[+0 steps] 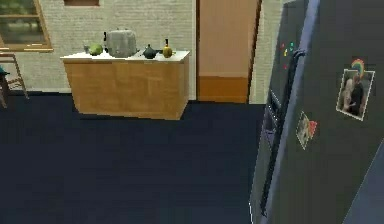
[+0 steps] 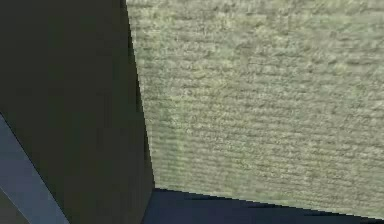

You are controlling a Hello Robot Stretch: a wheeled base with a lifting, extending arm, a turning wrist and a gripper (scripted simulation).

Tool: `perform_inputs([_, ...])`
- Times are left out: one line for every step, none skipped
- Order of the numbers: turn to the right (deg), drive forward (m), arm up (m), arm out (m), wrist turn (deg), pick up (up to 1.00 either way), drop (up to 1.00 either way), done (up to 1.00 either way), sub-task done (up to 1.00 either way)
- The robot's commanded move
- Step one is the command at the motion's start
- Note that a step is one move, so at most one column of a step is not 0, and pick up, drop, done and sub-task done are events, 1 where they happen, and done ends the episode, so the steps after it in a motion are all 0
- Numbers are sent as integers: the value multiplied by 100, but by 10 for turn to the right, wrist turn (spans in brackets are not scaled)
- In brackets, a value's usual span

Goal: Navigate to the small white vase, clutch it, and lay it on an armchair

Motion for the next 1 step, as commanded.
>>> perform_inputs([-60, 0, 0, 0, 0, 0, 0, 0, 0])
